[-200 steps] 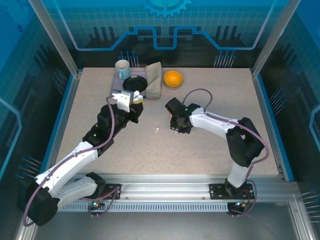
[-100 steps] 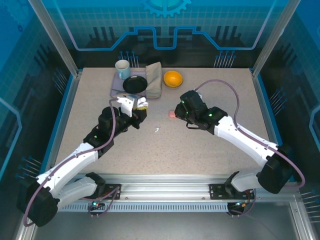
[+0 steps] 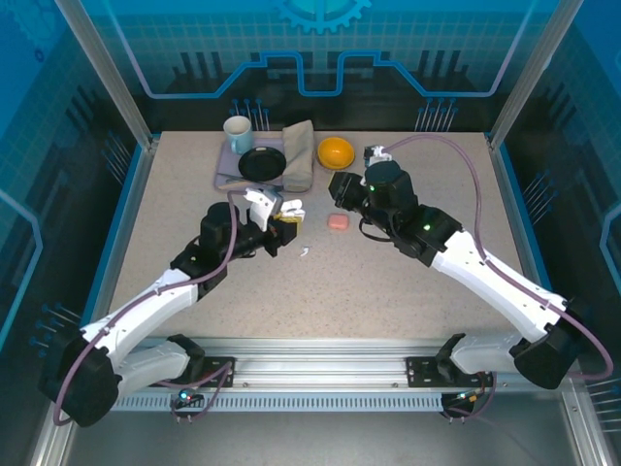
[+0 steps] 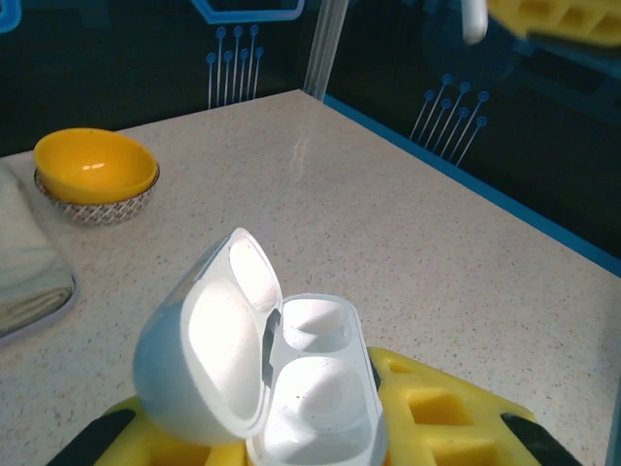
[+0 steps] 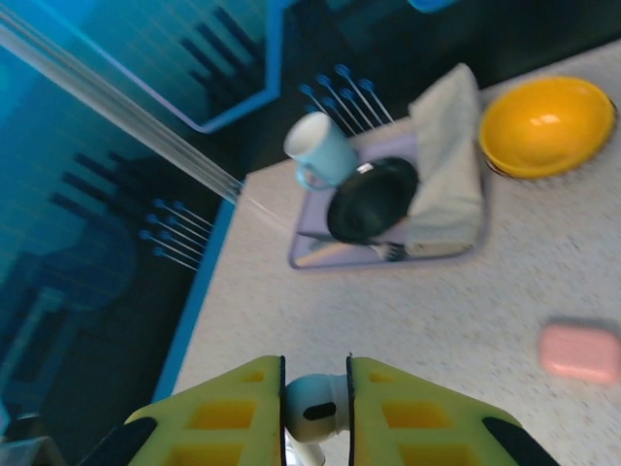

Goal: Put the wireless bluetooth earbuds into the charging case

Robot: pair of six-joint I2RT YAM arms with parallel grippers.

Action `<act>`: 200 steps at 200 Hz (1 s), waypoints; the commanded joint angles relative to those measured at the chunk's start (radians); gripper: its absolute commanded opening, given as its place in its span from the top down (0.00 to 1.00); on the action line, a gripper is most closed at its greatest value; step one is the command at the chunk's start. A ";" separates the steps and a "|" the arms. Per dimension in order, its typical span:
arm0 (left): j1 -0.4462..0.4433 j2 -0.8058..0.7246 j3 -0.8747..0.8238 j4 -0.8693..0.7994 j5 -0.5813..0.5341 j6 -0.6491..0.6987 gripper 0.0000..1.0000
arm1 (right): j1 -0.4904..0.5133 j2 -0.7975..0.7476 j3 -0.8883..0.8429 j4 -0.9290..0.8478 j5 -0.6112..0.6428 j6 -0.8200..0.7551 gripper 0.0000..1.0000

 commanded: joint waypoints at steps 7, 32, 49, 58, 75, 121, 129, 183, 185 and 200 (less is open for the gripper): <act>-0.018 0.029 0.076 0.074 0.063 0.064 1.00 | 0.034 -0.029 0.043 0.137 0.004 -0.088 0.80; -0.043 0.058 0.133 0.068 0.061 0.101 1.00 | 0.061 -0.039 0.041 0.208 -0.003 -0.135 0.80; -0.060 0.073 0.173 0.058 0.056 0.126 1.00 | 0.084 -0.046 0.037 0.247 0.001 -0.164 0.80; -0.067 0.078 0.194 0.051 0.048 0.138 1.00 | 0.094 -0.049 0.034 0.265 0.001 -0.178 0.80; -0.076 0.085 0.223 0.044 0.038 0.159 1.00 | 0.109 -0.054 0.030 0.285 0.007 -0.196 0.80; -0.089 0.086 0.279 0.032 0.020 0.189 1.00 | 0.132 -0.075 0.000 0.336 0.025 -0.214 0.80; -0.091 0.085 0.287 0.030 0.016 0.192 1.00 | 0.137 -0.078 -0.010 0.347 0.027 -0.218 0.80; -0.097 0.088 0.326 0.030 0.003 0.203 1.00 | 0.161 -0.087 -0.048 0.395 0.037 -0.241 0.80; -0.098 0.087 0.327 0.029 0.002 0.204 1.00 | 0.163 -0.088 -0.049 0.396 0.038 -0.242 0.80; -0.098 0.087 0.333 0.029 0.000 0.205 1.00 | 0.168 -0.088 -0.060 0.404 0.042 -0.243 0.80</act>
